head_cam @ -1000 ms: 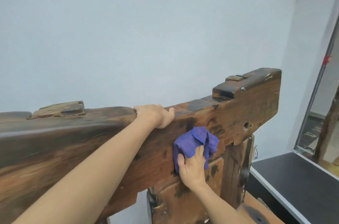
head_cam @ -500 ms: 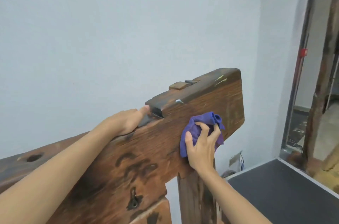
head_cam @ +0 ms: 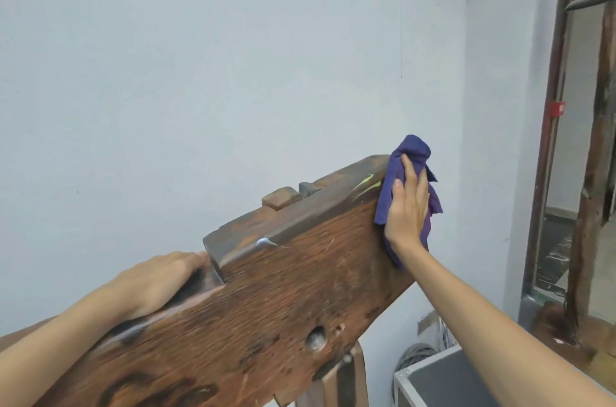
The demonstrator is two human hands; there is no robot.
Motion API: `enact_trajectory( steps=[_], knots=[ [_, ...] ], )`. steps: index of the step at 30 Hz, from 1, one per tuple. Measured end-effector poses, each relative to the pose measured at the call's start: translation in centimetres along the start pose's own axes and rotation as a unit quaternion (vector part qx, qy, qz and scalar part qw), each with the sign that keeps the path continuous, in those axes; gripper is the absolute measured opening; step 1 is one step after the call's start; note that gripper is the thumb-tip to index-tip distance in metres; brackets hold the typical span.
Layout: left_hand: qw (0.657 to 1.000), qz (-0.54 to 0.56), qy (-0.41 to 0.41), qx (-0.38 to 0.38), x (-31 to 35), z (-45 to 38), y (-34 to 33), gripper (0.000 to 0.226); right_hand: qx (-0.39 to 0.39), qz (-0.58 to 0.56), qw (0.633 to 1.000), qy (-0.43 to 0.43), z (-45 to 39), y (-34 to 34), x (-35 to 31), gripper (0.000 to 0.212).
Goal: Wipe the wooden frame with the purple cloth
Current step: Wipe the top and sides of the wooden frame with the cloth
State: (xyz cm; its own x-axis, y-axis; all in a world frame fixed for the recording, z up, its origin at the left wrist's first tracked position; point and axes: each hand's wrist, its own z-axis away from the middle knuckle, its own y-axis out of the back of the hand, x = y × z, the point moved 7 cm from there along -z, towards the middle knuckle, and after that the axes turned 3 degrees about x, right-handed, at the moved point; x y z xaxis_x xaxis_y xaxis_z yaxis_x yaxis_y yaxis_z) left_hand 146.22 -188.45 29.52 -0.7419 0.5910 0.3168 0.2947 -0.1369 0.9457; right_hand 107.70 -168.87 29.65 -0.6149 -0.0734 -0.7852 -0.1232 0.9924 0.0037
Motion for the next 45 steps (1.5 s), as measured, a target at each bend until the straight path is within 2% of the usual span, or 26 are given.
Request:
enact_trajectory(
  steps=[2,4,7,10,15,19,23,27,29,31,34,35,38,42,45],
  knots=[
    [1.000,0.007,0.005,0.008,0.2,0.1,0.1,0.048,-0.021,-0.004,1.000,0.013,-2.5,0.0,-1.0,0.049],
    [1.000,0.001,0.008,0.010,0.6,0.2,0.2,0.045,-0.041,0.014,0.998,0.044,-4.0,0.3,-1.8,0.057],
    [1.000,-0.022,0.004,0.004,1.2,0.4,0.3,0.044,-0.068,0.067,0.988,0.118,-3.9,-0.2,-3.7,0.064],
    [0.999,-0.036,-0.005,-0.004,2.0,0.5,0.6,0.043,-0.111,0.146,0.954,0.239,-1.7,-1.7,-6.3,0.061],
    [0.999,-0.044,0.019,-0.003,1.9,0.9,0.6,0.056,-0.183,0.216,0.901,0.327,3.0,-3.8,-11.0,0.056],
    [1.000,-0.022,0.013,0.016,2.2,1.4,0.7,0.059,-0.176,0.213,0.885,0.375,7.1,-4.6,-14.6,0.048],
    [0.997,0.068,0.011,0.044,2.0,2.9,1.9,0.060,-0.185,0.171,0.885,0.391,10.9,-4.3,-16.5,0.038],
    [0.986,0.124,-0.010,0.108,1.2,5.4,3.5,0.038,-0.184,0.150,0.887,0.397,17.5,-6.0,-19.5,0.031],
    [0.983,0.102,-0.031,0.148,1.2,6.8,3.6,0.023,-0.158,0.141,0.894,0.395,19.4,-6.6,-20.1,0.025],
    [0.978,0.078,-0.068,0.181,0.8,9.3,3.7,0.028,-0.141,0.139,0.888,0.415,21.4,-7.5,-20.7,0.026],
    [0.980,0.080,-0.072,0.165,-2.5,14.2,5.2,0.033,-0.153,0.138,0.892,0.402,25.7,-9.2,-23.1,0.037],
    [0.983,0.050,-0.084,0.154,-3.5,16.0,5.6,0.037,-0.163,0.150,0.896,0.385,26.8,-9.7,-23.8,0.037],
    [0.971,-0.070,-0.126,0.190,-6.8,21.0,8.4,0.068,-0.184,0.177,0.908,0.334,29.1,-9.8,-25.4,0.038],
    [0.951,-0.167,-0.109,0.238,-12.3,26.3,13.8,0.069,-0.215,0.185,0.898,0.336,33.0,-10.4,-28.8,0.038],
    [0.937,-0.206,-0.060,0.274,-17.7,29.7,17.8,0.070,-0.243,0.187,0.881,0.359,37.9,-11.9,-32.7,0.042]
  ],
)
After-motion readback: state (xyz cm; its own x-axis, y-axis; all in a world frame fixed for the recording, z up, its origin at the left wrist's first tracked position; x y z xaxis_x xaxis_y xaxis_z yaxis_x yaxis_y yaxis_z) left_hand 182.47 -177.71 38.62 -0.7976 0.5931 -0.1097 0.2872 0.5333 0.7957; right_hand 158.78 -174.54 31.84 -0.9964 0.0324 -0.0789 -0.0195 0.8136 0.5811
